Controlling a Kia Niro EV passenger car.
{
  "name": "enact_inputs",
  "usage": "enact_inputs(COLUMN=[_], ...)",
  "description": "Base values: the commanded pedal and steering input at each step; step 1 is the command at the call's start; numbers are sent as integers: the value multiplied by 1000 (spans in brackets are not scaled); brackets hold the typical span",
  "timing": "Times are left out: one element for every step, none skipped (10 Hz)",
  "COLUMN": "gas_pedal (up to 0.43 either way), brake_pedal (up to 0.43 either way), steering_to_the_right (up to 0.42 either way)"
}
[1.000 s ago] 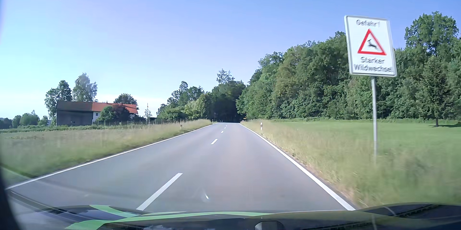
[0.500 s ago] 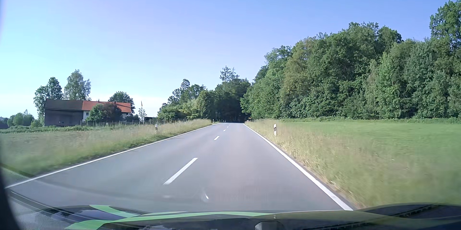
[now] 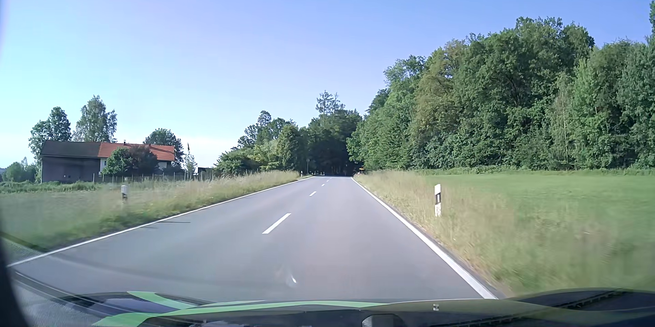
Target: Follow the waypoints while adhering to traffic rules and regulations
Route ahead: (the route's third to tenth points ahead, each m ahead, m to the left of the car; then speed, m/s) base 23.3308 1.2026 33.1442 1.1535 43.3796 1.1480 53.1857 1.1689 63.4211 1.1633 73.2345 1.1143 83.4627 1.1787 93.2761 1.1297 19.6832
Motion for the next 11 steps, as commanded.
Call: enact_inputs(gas_pedal=[287, 280, 248, 220, 197, 197, 197, 138, 28, 28, 39], brake_pedal=[0, 0, 0, 0, 0, 0, 0, 0, 0, 0, 0], steering_to_the_right=[-6, -5, -5, -5, -5, -5, -4, -4, -4, -4, -4])
